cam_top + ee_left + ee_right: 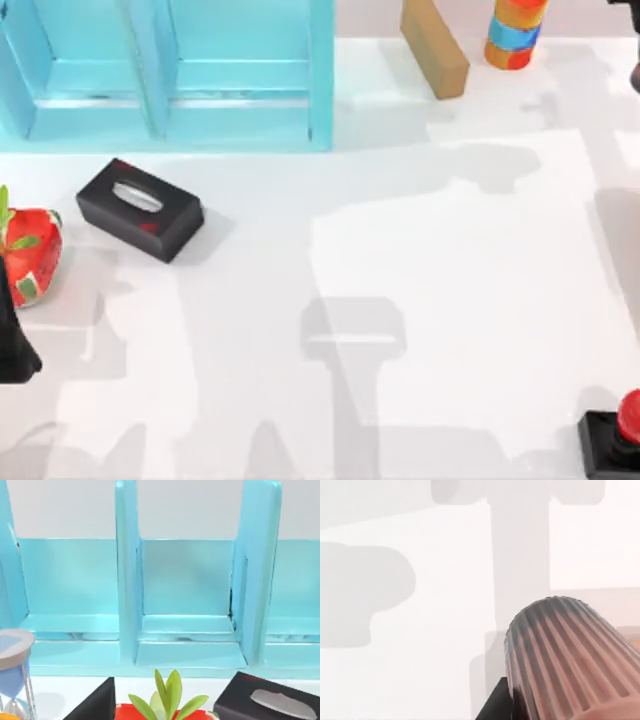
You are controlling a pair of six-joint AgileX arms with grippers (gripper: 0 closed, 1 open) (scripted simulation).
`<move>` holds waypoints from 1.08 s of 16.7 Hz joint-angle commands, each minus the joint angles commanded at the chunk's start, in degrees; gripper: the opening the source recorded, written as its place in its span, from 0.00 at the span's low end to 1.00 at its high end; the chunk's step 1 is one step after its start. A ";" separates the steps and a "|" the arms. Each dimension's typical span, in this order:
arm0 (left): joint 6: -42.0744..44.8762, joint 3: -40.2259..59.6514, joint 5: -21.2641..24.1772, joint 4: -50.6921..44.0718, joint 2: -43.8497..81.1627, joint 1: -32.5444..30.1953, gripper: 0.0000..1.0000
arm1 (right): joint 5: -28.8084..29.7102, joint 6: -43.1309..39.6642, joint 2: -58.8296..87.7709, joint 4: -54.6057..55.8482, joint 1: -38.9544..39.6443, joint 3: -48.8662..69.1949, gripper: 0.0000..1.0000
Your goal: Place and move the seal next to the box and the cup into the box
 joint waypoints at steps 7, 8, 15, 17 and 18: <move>0.00 0.00 0.00 0.00 0.00 0.00 1.00 | 0.01 -3.66 -21.29 6.04 -6.33 -22.40 0.00; 0.00 0.00 0.00 0.00 0.00 0.00 1.00 | 0.10 -4.40 -23.68 6.86 -7.26 -25.28 0.00; 0.00 0.00 0.00 0.00 0.00 0.00 1.00 | 0.61 -9.98 -37.48 12.37 -14.36 -43.78 0.00; 0.00 0.00 0.00 0.00 0.00 0.00 1.00 | 0.88 -11.99 -40.73 13.97 -16.31 -48.64 0.00; 0.00 0.00 0.00 0.00 0.00 0.00 1.00 | 1.02 -13.10 -42.17 14.71 -17.24 -51.04 0.00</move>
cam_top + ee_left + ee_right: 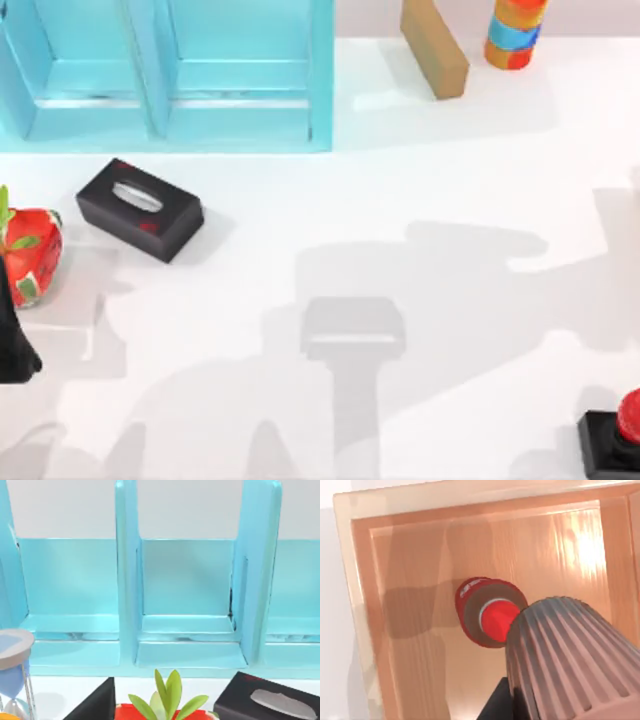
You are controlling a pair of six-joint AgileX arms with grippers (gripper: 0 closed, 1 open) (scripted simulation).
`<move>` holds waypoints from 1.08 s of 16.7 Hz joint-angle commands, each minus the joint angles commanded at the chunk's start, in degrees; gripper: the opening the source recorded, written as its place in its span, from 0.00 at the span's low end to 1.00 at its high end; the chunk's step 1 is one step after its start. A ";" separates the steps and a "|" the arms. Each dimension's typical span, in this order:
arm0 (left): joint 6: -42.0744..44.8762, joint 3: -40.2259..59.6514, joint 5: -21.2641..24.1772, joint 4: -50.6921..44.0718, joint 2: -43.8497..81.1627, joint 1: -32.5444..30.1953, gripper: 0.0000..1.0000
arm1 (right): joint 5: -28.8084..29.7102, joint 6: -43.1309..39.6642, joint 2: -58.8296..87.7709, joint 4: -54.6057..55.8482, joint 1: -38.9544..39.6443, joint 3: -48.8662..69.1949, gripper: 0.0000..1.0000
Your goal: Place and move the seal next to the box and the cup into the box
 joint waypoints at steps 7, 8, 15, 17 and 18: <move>0.00 0.00 0.00 0.00 0.00 0.00 1.00 | 0.92 -8.25 -7.49 3.77 -6.50 -16.70 0.00; 0.00 0.00 0.00 0.00 0.00 0.00 1.00 | 1.03 -9.34 -8.48 4.27 -7.33 -18.99 0.00; 0.00 0.00 0.00 0.00 0.00 0.00 1.00 | 0.99 -19.80 -15.89 6.92 -12.73 -38.72 0.00; 0.00 0.00 0.00 0.00 0.00 0.00 1.00 | 0.60 -21.49 -17.49 7.56 -13.62 -41.95 0.00; 0.00 0.00 0.00 0.00 0.00 0.00 1.00 | 0.42 -21.89 -17.89 7.83 -13.78 -42.77 0.00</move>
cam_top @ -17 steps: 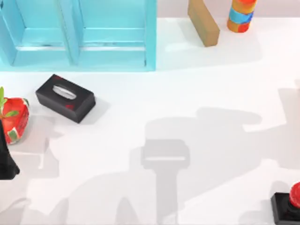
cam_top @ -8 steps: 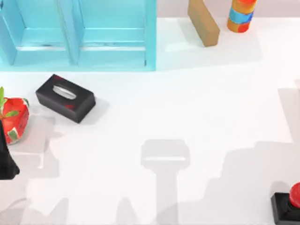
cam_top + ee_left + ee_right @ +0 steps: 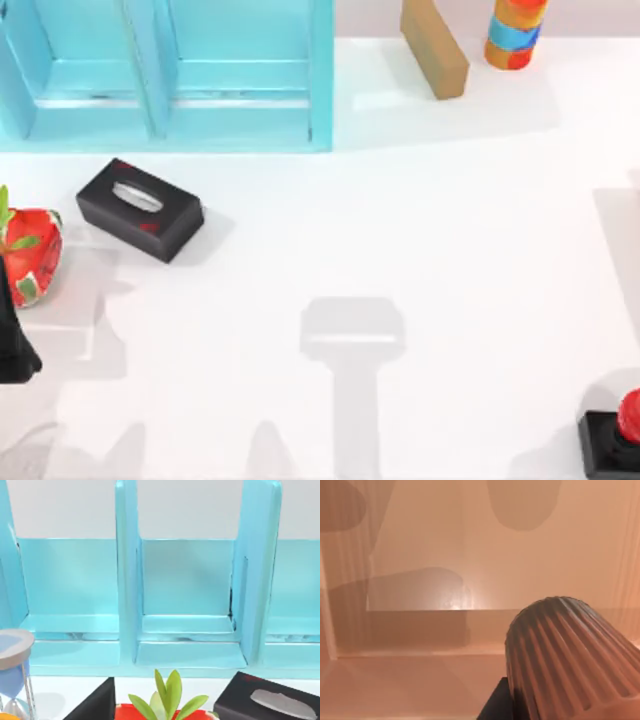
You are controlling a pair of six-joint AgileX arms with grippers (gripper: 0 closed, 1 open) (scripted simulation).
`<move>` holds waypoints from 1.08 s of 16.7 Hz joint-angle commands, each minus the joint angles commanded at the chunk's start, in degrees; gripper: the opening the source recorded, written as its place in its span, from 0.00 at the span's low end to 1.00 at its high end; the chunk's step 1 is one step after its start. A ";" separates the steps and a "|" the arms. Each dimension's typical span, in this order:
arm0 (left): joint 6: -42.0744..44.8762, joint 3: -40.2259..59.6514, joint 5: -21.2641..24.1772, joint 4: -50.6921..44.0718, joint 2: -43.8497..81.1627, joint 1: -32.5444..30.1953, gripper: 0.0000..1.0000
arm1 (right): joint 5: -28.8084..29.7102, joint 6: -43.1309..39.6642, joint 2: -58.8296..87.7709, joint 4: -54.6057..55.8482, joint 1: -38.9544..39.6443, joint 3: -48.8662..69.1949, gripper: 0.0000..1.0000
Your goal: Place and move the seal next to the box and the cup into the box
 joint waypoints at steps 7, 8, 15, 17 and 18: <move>0.00 0.00 0.00 0.00 0.00 0.00 1.00 | -0.03 0.11 0.11 0.07 0.23 -0.23 0.00; 0.00 0.00 0.00 0.00 0.00 0.00 1.00 | -0.05 0.17 0.09 0.78 0.26 -0.88 0.00; 0.00 0.00 0.00 0.00 0.00 0.00 1.00 | -0.05 -0.02 1.61 8.15 0.01 -6.41 0.00; 0.00 0.00 0.00 0.00 0.00 0.00 1.00 | -0.04 -0.10 2.07 10.16 -0.04 -7.98 0.00; 0.00 0.00 0.00 0.00 0.00 0.00 1.00 | -0.04 -0.13 2.31 11.16 -0.08 -8.78 0.00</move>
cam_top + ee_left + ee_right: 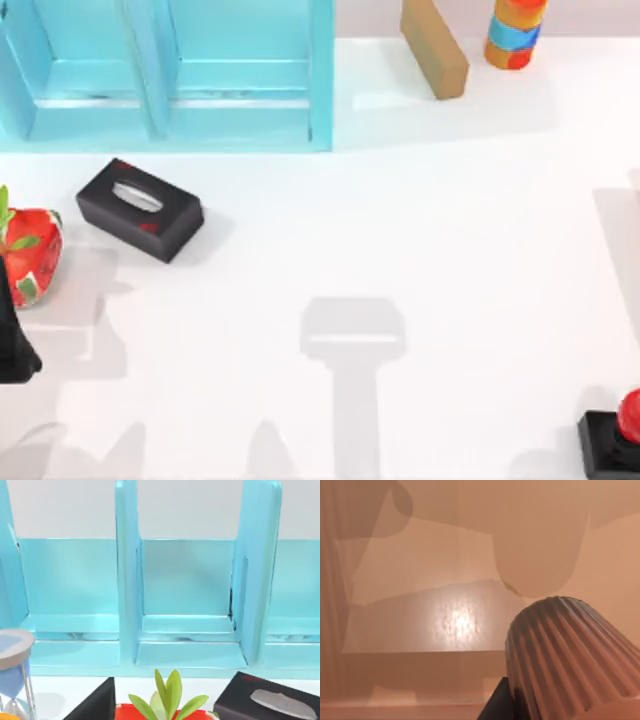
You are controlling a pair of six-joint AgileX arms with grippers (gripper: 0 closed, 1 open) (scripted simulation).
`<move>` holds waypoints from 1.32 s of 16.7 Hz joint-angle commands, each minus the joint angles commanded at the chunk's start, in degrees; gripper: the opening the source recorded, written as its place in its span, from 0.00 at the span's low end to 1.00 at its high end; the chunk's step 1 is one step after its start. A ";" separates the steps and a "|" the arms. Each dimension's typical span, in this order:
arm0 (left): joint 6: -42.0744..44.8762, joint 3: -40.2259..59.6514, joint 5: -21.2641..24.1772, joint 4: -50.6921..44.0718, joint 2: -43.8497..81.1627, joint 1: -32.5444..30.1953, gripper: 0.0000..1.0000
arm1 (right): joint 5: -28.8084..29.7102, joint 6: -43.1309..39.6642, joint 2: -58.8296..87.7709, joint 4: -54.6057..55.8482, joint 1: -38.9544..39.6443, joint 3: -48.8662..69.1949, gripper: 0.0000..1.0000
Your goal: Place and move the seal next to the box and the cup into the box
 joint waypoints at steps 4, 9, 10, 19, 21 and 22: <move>0.00 0.00 0.00 0.00 0.00 0.00 1.00 | -0.02 -0.17 1.08 4.16 -0.23 -3.08 0.00; 0.00 0.00 0.00 0.00 0.00 0.00 1.00 | -0.01 -0.21 1.18 4.27 -0.26 -3.18 0.08; 0.00 0.00 0.00 0.00 0.00 0.00 1.00 | -0.01 -0.21 1.18 4.27 -0.26 -3.18 0.15; 0.00 0.00 0.00 0.00 0.00 0.00 1.00 | -0.01 -0.21 1.18 4.27 -0.26 -3.18 0.83; 0.00 0.00 0.00 0.00 0.00 0.00 1.00 | -0.01 -0.21 1.18 4.27 -0.26 -3.18 0.98; 0.00 0.00 0.00 0.00 0.00 0.00 1.00 | -0.01 -0.21 1.18 4.27 -0.26 -3.18 1.00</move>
